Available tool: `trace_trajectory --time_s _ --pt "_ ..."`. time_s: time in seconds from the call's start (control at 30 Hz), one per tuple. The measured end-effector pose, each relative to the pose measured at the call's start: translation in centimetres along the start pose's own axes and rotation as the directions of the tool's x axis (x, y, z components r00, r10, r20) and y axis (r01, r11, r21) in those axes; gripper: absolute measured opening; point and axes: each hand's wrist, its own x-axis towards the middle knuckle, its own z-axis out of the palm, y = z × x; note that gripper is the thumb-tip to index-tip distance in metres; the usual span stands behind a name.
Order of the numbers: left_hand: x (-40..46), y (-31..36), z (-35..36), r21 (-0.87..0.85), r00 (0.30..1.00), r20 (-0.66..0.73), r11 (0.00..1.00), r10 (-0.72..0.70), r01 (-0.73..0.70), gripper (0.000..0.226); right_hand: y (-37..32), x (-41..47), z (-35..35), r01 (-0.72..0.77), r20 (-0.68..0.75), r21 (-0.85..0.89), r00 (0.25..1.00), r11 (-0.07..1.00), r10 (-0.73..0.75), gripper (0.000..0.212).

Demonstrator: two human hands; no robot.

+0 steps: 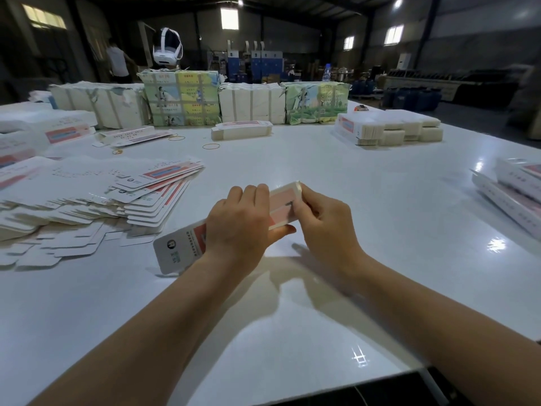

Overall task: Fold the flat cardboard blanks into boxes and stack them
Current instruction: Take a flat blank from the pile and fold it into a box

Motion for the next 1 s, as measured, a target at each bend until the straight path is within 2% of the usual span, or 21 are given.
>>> trace_trajectory --time_s 0.07,0.13,0.27,0.37,0.43,0.53,0.6,0.67,0.8,0.9,0.93,1.0 --pt "0.2 0.2 0.0 0.006 1.000 -0.003 1.000 -0.030 0.030 0.065 -0.2 0.3 0.4 -0.139 0.057 0.164 0.990 0.977 0.131 0.021" --pt "0.1 0.6 0.2 0.041 1.000 -0.011 0.999 -0.016 0.017 0.065 0.0 0.6 0.7 -0.242 0.078 0.236 0.970 0.941 0.230 0.030" --pt "0.2 1.4 0.2 0.056 0.998 -0.067 0.998 -0.003 0.007 0.062 0.4 0.2 0.8 -0.115 -0.042 0.097 0.992 0.989 0.119 0.017" --pt "0.3 1.9 0.1 0.101 0.998 -0.066 0.995 -0.019 0.026 0.051 0.7 0.0 1.2 -0.069 -0.072 -0.006 0.995 0.998 0.068 0.029" --pt "0.2 1.9 0.0 0.093 0.998 -0.050 0.995 -0.036 0.040 0.054 0.5 0.0 1.1 -0.095 -0.049 0.007 0.994 0.995 0.095 0.035" --pt "0.1 1.4 -0.1 0.069 0.998 0.005 0.996 -0.065 0.064 0.066 0.4 0.2 1.0 -0.220 0.084 0.190 0.975 0.957 0.207 0.042" --pt "0.2 1.1 -0.3 0.056 0.994 0.052 0.994 -0.099 0.096 0.072 0.6 0.4 0.9 -0.262 0.124 0.216 0.963 0.941 0.240 0.042" --pt "0.4 0.8 -0.5 0.022 0.988 0.088 0.992 -0.130 0.128 0.076 0.7 0.4 0.9 -0.205 0.102 0.137 0.976 0.969 0.192 0.020" --pt "0.4 0.4 -0.6 0.005 0.992 0.098 0.997 -0.077 0.077 0.071 0.7 -0.2 1.2 -0.088 0.086 0.038 0.993 0.995 0.084 0.026" --pt "0.4 -1.0 -0.6 -0.063 0.994 0.110 0.998 -0.018 0.025 0.078 0.5 0.0 0.9 -0.062 0.176 0.013 0.983 0.998 0.059 0.024" --pt "0.5 -1.6 -0.6 -0.077 0.994 0.106 0.997 -0.007 0.015 0.078 0.5 0.1 0.8 -0.067 0.209 0.019 0.976 0.998 0.062 0.029" --pt "0.6 -2.5 -0.5 -0.086 0.995 0.099 0.996 0.032 -0.024 0.072 0.5 0.4 0.4 -0.047 0.221 0.029 0.974 0.998 0.040 0.055"
